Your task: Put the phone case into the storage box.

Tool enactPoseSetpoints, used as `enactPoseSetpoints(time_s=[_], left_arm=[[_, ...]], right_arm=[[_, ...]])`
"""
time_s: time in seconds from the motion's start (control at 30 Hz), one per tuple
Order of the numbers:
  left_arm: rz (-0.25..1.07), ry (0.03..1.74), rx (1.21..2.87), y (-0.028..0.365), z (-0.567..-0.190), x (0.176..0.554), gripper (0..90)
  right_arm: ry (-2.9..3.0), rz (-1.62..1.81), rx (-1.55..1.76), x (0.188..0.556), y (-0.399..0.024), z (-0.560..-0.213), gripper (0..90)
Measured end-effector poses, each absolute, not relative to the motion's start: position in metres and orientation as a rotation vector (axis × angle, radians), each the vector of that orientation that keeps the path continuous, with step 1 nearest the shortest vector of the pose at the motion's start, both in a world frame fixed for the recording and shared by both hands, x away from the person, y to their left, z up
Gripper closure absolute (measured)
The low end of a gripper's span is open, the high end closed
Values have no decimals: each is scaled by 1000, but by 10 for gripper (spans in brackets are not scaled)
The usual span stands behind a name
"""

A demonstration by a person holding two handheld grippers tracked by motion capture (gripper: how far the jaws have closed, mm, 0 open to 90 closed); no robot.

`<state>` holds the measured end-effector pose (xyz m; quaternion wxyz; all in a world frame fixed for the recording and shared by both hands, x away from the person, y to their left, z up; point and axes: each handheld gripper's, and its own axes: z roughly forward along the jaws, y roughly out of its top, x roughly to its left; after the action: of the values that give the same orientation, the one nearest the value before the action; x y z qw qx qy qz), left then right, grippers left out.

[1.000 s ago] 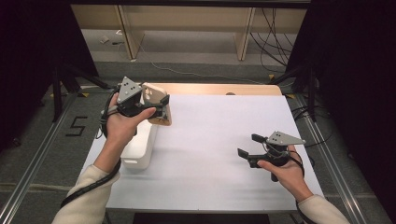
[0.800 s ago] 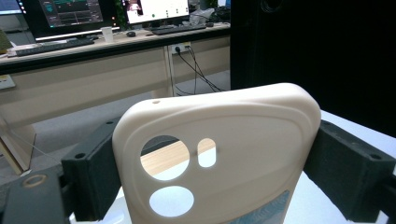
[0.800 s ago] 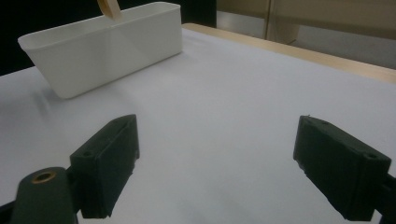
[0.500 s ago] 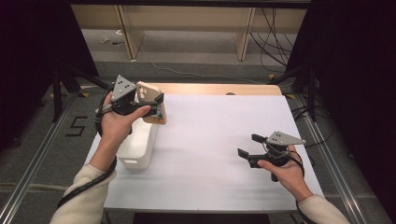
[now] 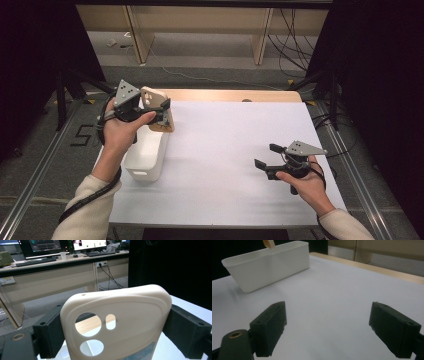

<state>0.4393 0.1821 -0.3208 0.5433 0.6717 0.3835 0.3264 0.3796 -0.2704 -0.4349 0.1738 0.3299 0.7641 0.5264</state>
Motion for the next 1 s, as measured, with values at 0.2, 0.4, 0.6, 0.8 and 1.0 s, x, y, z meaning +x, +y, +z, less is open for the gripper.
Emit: enactPoseSetpoints(time_s=[0.2,0.4,0.6,0.8,1.0], left_arm=[[786,924,1592,187,-321,441,116],[791,934,1589,191,-322,442,116],[799,942,1590,195,-322,442,116],[802,952,1586,198,-322,443,116],[807,955,1586,201,-322,444,116]], right_arm=[[2166,1494,935,380,-270,-435,153],[2166,1494,936,380,-270,-435,154],[2165,1491,938,379,-271,-435,153],[2166,1493,938,380,-271,-435,154],[2166,1494,938,380,-271,-435,154]])
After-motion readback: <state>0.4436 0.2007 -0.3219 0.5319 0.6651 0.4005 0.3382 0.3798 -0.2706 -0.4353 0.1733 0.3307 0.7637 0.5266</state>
